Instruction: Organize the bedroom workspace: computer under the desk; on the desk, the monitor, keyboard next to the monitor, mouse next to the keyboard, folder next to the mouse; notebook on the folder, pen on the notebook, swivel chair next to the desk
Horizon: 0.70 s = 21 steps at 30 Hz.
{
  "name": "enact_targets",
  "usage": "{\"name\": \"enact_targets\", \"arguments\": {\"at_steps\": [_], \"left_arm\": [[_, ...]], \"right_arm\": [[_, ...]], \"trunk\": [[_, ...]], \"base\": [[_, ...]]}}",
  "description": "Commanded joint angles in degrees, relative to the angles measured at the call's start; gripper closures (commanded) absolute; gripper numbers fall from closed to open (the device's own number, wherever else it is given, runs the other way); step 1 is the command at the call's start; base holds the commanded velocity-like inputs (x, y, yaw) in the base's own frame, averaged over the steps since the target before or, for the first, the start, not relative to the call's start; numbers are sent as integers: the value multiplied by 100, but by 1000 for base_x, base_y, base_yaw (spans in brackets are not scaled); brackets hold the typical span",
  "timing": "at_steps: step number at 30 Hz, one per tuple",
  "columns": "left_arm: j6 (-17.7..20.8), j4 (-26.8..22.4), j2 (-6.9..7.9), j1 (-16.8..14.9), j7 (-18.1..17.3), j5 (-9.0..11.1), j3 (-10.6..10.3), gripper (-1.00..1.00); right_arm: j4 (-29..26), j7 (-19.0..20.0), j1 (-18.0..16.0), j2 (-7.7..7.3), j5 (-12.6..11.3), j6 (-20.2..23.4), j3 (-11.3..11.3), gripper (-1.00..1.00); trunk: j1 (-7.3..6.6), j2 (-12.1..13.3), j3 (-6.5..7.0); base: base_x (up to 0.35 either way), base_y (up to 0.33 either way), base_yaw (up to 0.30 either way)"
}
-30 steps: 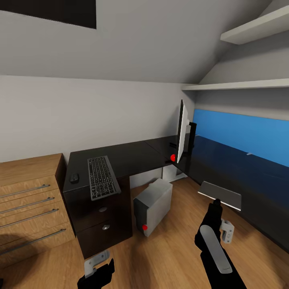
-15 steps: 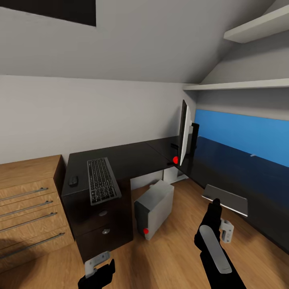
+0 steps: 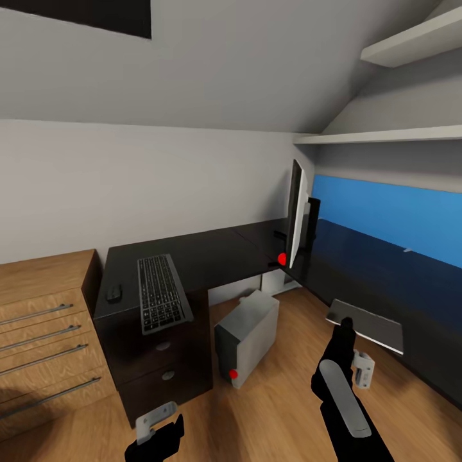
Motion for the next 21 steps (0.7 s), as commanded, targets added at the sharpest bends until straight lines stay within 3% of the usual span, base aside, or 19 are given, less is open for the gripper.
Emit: {"name": "enact_targets", "arguments": {"at_steps": [1, 21], "left_arm": [[16, -10, 0, -1, 35, 38, -5, -100], [9, 34, 4, -1, 44, 38, -89, -100]], "right_arm": [[-5, -19, -3, -2, -9, -25, 6, -100], [-5, -19, -3, -11, -9, -17, -47, -100]], "trunk": [[0, -2, -5], [0, -2, -5]], "base": [[52, 0, 0], [38, -35, 0]]}}
